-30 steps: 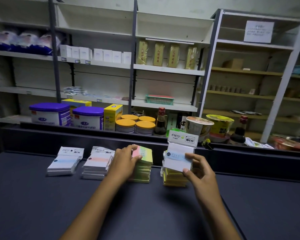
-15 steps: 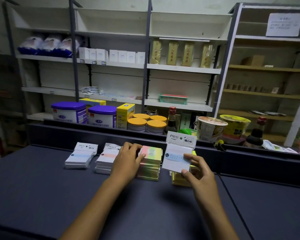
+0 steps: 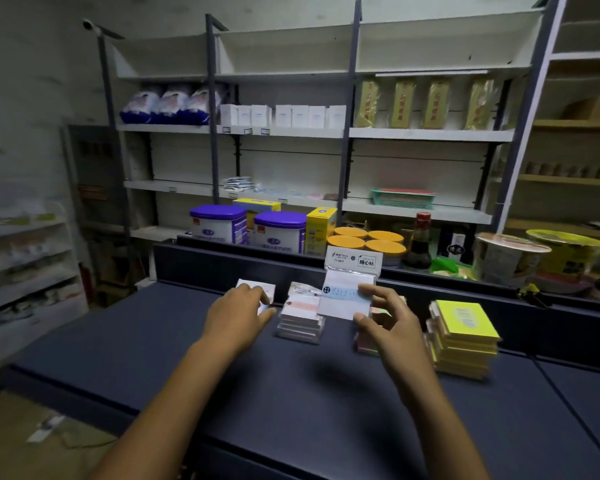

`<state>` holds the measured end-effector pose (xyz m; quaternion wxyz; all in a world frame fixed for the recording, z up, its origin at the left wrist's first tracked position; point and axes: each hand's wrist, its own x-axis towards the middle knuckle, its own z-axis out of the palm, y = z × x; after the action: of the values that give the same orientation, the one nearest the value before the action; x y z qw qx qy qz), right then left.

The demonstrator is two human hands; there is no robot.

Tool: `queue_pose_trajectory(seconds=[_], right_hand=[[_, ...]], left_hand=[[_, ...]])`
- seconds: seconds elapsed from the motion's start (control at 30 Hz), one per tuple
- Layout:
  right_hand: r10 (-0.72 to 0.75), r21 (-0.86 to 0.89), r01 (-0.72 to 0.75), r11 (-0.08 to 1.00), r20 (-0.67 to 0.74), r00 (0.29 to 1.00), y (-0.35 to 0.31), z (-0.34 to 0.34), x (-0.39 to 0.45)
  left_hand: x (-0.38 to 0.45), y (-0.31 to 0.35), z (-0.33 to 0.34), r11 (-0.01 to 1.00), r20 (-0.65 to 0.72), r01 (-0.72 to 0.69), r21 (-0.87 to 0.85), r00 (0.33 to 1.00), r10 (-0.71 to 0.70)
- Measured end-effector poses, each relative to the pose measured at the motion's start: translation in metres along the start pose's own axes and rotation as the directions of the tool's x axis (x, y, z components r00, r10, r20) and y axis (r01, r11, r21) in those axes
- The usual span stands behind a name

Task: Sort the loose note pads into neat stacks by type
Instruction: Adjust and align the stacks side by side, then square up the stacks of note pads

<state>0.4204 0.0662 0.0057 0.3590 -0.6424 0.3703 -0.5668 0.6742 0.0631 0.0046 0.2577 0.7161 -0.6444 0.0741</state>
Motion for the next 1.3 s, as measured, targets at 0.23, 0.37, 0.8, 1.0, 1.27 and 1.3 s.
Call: queue_pose_trajectory(seconds=[0.23, 0.37, 0.8, 1.0, 1.27, 1.3], right_hand=[[0.030, -0.092, -0.027, 0.995, 0.024, 0.999, 0.008, 0.092, 0.031], [0.093, -0.197, -0.091, 0.976, 0.003, 0.996, 0.023, 0.142, 0.051], [0.183, -0.528, -0.139, 0.838, 0.033, 0.982, 0.057, 0.217, 0.086], [0.178, -0.802, -0.021, 0.597, 0.106, 0.978, 0.063, 0.224, 0.085], [0.106, -0.842, 0.056, 0.536, 0.133, 0.985, 0.056, 0.219, 0.076], [0.084, -0.840, 0.065, 0.539, 0.131, 0.988, 0.053, 0.215, 0.076]], left_hand=[[0.020, -0.077, -0.015, 1.000, -0.010, 0.008, -0.020, 1.000, -0.009], [0.031, -0.112, -0.014, 0.999, 0.000, 0.004, -0.047, 1.000, -0.004], [0.048, -0.172, 0.003, 0.995, 0.026, -0.027, -0.098, 0.999, 0.030], [0.051, -0.176, 0.007, 0.991, 0.014, -0.027, -0.129, 0.999, 0.029], [0.052, -0.165, 0.008, 0.987, 0.016, -0.042, -0.156, 0.999, 0.045], [0.052, -0.161, 0.007, 0.986, 0.010, -0.052, -0.156, 0.998, 0.054]])
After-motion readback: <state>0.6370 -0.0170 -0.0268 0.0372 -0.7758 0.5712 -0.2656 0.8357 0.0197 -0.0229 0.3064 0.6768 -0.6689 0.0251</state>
